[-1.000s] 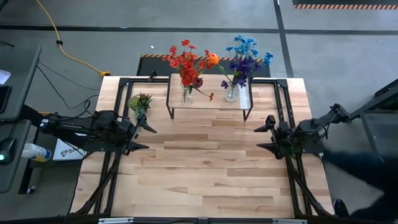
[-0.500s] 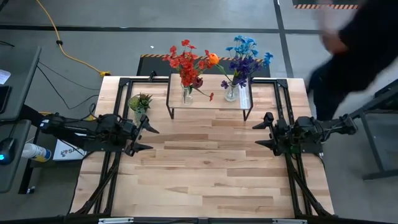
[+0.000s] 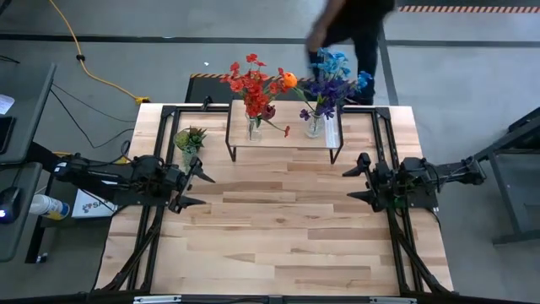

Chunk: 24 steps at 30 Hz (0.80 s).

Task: Pick and place flowers into a vace then onto a shelf
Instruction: Return to Home Position

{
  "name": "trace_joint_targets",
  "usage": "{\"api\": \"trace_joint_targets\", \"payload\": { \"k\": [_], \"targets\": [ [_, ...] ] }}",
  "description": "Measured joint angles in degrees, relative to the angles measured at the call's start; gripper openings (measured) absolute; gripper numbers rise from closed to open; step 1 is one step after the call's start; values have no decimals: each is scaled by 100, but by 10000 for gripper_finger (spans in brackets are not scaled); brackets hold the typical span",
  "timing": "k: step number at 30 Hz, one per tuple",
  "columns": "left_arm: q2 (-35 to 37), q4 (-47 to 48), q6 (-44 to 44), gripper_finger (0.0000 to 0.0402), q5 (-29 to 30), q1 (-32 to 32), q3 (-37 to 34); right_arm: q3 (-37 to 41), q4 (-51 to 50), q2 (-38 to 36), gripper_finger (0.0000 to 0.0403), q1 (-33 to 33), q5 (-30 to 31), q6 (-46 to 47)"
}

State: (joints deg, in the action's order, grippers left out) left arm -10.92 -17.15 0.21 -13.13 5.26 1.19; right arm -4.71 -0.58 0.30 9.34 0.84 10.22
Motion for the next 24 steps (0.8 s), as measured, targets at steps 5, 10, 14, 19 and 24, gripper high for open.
{"api": "trace_joint_targets", "payload": {
  "k": [5,10,14,19,24],
  "targets": [
    [44,19,-4,367,-23,0,-37,0,6,0,312,0,-21,-11],
    [42,61,-66,367,-90,0,-40,-2,-65,0,312,2,86,-196],
    [39,107,-66,367,-98,0,-42,-2,-91,0,312,0,260,-326],
    [42,155,-127,367,-89,0,-44,-4,52,0,312,2,201,-496],
    [42,408,-664,367,18,0,-46,-5,98,0,312,0,201,-571]
  ]
}}
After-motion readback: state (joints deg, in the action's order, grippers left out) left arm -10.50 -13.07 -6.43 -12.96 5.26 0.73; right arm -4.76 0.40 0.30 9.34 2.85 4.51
